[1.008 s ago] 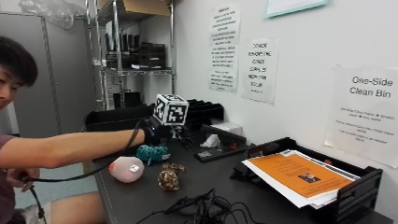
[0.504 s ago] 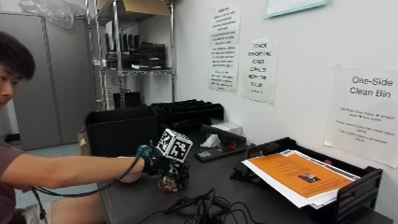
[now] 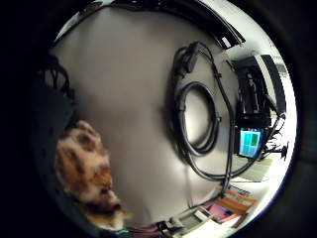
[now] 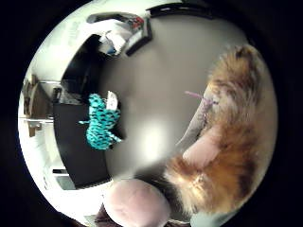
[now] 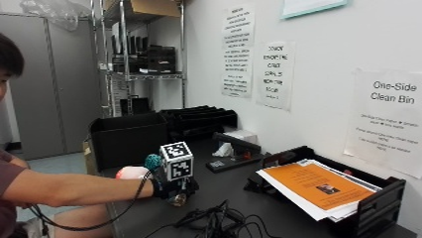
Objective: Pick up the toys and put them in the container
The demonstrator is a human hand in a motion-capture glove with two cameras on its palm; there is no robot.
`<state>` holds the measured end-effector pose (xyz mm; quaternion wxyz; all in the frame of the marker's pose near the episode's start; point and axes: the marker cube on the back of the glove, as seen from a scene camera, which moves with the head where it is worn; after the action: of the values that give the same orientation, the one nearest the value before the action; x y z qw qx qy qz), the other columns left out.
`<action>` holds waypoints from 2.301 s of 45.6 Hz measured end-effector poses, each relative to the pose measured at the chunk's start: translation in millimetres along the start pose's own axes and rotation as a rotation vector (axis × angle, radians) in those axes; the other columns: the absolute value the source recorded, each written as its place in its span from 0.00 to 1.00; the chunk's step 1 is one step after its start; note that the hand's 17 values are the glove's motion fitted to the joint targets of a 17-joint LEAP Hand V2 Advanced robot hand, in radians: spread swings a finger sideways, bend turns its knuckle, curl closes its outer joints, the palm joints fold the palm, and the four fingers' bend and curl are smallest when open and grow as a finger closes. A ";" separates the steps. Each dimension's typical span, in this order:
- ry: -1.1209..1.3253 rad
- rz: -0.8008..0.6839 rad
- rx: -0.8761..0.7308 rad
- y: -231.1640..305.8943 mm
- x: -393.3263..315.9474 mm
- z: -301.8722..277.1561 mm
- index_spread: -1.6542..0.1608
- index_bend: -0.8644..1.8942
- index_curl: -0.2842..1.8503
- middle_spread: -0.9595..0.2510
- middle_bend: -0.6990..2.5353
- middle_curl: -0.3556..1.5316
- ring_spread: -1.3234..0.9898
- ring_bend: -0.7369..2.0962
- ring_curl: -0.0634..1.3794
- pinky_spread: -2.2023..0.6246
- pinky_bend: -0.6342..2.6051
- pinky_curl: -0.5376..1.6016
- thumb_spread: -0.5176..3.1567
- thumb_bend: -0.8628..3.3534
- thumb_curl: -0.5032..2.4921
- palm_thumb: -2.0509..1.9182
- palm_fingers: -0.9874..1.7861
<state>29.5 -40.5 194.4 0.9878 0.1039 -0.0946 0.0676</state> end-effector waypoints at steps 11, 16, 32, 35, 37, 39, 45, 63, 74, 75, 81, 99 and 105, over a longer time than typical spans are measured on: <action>-0.367 0.014 0.117 -21.3 -40.0 -60.5 0.74 0.53 0.25 0.60 0.56 0.56 0.42 0.69 0.38 0.66 0.44 0.41 0.40 0.25 0.36 0.68 0.77; -0.384 -0.046 0.151 -26.9 -76.2 -102.8 0.73 0.58 0.28 0.60 0.58 0.58 0.42 0.71 0.40 0.65 0.45 0.42 0.38 0.25 0.38 0.68 0.77; -0.387 -0.314 0.293 -28.6 -243.4 -229.5 0.71 0.67 0.37 0.60 0.61 0.63 0.41 0.73 0.44 0.64 0.46 0.45 0.34 0.24 0.43 0.68 0.74; -0.378 -0.378 0.293 -22.6 -285.1 -236.7 0.71 0.67 0.39 0.61 0.61 0.64 0.41 0.73 0.45 0.64 0.47 0.46 0.34 0.24 0.44 0.68 0.73; -0.362 -0.424 0.291 -17.8 -313.9 -238.3 0.71 0.68 0.40 0.61 0.61 0.64 0.41 0.73 0.45 0.64 0.47 0.46 0.33 0.24 0.44 0.68 0.73; -0.352 -0.465 0.287 -12.9 -338.8 -237.8 0.71 0.68 0.41 0.61 0.61 0.64 0.41 0.74 0.46 0.64 0.47 0.46 0.33 0.24 0.45 0.67 0.73; -0.335 -0.582 0.239 5.1 -409.0 -223.7 0.72 0.68 0.44 0.61 0.62 0.65 0.41 0.74 0.47 0.64 0.47 0.46 0.32 0.24 0.46 0.67 0.73; -0.078 -0.871 -0.065 47.8 -515.6 -113.1 0.72 0.67 0.52 0.62 0.62 0.66 0.42 0.74 0.48 0.64 0.48 0.48 0.29 0.23 0.51 0.67 0.73; 0.023 -0.685 -0.299 40.0 -517.0 -78.8 0.80 0.33 0.40 0.71 0.38 0.53 0.49 0.58 0.42 0.73 0.56 0.50 0.41 0.19 0.45 0.59 0.12; 0.022 -0.684 -0.296 39.5 -515.4 -79.8 0.80 0.32 0.38 0.73 0.36 0.52 0.49 0.55 0.39 0.73 0.56 0.49 0.41 0.19 0.44 0.59 0.13; 0.040 -0.653 -0.310 35.8 -495.3 -95.9 0.82 0.31 0.31 0.79 0.29 0.46 0.53 0.48 0.31 0.77 0.53 0.47 0.45 0.20 0.40 0.57 0.18; 0.275 -0.551 -0.230 29.9 -363.2 -224.4 0.83 0.32 0.22 0.84 0.26 0.39 0.57 0.41 0.27 0.80 0.48 0.43 0.49 0.20 0.34 0.55 0.23; 0.282 -0.475 -0.207 45.9 -276.0 -257.9 0.83 0.32 0.21 0.83 0.26 0.38 0.57 0.41 0.27 0.80 0.46 0.42 0.49 0.20 0.32 0.55 0.25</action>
<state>-201.4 28.8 -99.9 0.9847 0.0113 0.0643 -0.1617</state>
